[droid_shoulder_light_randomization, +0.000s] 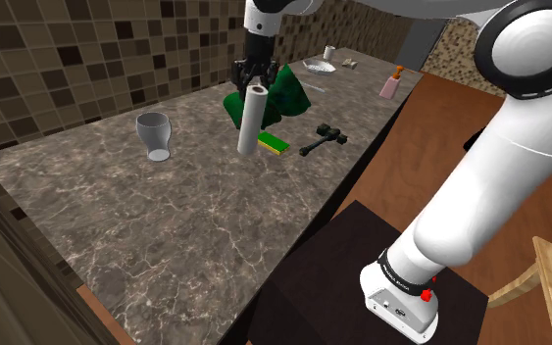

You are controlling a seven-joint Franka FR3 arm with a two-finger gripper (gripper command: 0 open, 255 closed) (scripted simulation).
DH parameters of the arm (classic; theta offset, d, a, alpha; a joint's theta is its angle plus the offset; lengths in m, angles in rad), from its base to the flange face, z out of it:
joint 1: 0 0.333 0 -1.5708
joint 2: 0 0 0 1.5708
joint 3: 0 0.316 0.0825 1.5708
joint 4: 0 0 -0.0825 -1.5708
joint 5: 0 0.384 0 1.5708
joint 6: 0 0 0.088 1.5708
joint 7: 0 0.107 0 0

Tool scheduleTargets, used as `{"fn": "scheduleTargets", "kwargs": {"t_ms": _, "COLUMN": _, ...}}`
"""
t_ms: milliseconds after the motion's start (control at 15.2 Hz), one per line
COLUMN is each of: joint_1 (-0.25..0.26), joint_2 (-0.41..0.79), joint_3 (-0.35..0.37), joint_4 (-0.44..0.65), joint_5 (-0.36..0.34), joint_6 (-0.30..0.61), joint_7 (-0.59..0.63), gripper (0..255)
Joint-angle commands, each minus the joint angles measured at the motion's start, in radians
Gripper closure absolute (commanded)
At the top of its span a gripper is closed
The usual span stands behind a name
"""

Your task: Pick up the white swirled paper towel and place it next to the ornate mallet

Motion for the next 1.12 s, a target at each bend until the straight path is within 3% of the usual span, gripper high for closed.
{"fn": "scheduleTargets", "kwargs": {"t_ms": 0, "joint_1": -0.026, "joint_2": -0.035, "joint_3": -0.022, "joint_4": -0.039, "joint_5": 0.005, "joint_6": 0.002, "joint_7": -0.051, "gripper": 255}}
{"fn": "scheduleTargets", "kwargs": {"t_ms": 528, "joint_1": -0.117, "joint_2": -0.116, "joint_3": -0.117, "joint_4": -0.133, "joint_5": 0.004, "joint_6": 0.005, "joint_7": -0.237, "gripper": 255}}
{"fn": "scheduleTargets", "kwargs": {"t_ms": 1056, "joint_1": -0.208, "joint_2": -0.135, "joint_3": -0.219, "joint_4": -0.153, "joint_5": -0.011, "joint_6": -0.003, "joint_7": -0.425, "gripper": 255}}
